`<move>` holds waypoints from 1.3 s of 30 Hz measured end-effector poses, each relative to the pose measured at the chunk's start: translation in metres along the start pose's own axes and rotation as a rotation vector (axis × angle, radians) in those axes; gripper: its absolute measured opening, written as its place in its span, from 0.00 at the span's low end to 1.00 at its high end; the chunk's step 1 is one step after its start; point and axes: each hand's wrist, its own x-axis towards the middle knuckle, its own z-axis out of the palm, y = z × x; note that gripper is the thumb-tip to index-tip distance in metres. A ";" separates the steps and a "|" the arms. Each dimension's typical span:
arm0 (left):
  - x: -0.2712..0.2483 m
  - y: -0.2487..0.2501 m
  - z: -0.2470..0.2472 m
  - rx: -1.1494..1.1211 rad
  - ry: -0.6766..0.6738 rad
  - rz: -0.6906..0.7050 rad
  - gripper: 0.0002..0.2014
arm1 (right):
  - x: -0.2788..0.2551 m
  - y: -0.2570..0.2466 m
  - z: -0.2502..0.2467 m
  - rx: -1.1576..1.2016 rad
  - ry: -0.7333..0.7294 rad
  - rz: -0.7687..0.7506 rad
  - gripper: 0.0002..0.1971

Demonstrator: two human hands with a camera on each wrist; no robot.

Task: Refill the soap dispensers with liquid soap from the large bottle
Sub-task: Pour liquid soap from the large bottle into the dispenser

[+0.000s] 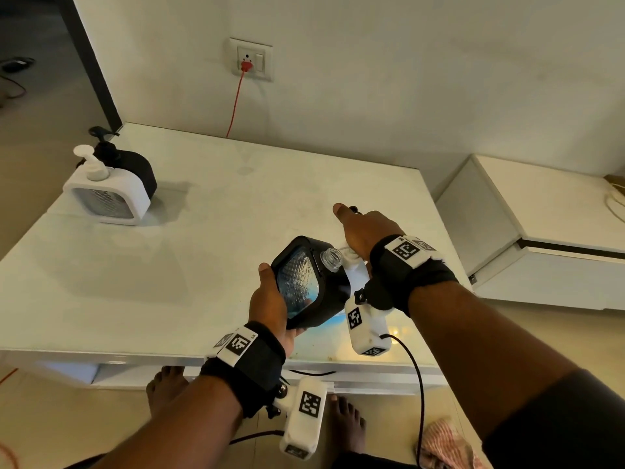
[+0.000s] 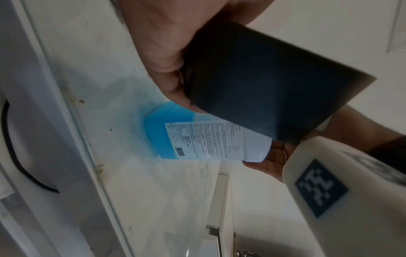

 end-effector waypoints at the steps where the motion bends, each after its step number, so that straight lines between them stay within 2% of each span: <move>1: 0.000 0.000 0.000 0.001 -0.003 0.001 0.26 | 0.000 -0.001 0.001 -0.014 -0.008 -0.011 0.44; 6: 0.004 0.003 -0.001 -0.007 -0.009 0.003 0.24 | -0.008 -0.007 -0.008 0.047 -0.098 -0.058 0.42; 9: 0.006 0.004 0.000 0.000 -0.007 0.003 0.27 | -0.008 -0.005 -0.012 0.117 -0.148 -0.055 0.50; 10: 0.007 0.004 -0.001 0.000 -0.007 0.000 0.28 | -0.006 -0.005 -0.010 0.109 -0.130 -0.057 0.49; 13: 0.007 0.004 0.000 -0.006 -0.004 -0.001 0.28 | 0.001 -0.003 -0.003 0.040 -0.060 -0.045 0.37; 15: 0.007 0.003 -0.001 -0.005 -0.006 0.002 0.28 | 0.003 -0.001 -0.001 0.033 -0.027 -0.021 0.34; 18: 0.006 0.002 0.000 0.000 -0.010 0.011 0.27 | 0.002 0.002 0.000 0.034 0.011 -0.009 0.39; 23: 0.005 0.003 0.001 0.013 -0.007 0.013 0.24 | 0.000 0.003 0.001 0.006 0.043 -0.007 0.37; 27: 0.006 0.005 0.000 -0.004 -0.010 0.009 0.26 | 0.002 -0.003 -0.002 0.051 -0.031 -0.021 0.49; 31: 0.006 0.006 0.000 -0.008 -0.006 -0.002 0.29 | 0.001 -0.008 -0.007 0.117 -0.108 -0.034 0.46; 35: 0.006 0.006 0.000 -0.014 -0.009 -0.011 0.29 | 0.005 -0.005 -0.002 0.064 -0.029 -0.012 0.46; 39: 0.007 0.004 0.000 -0.018 -0.008 -0.001 0.28 | 0.006 0.001 0.001 0.054 0.031 0.001 0.42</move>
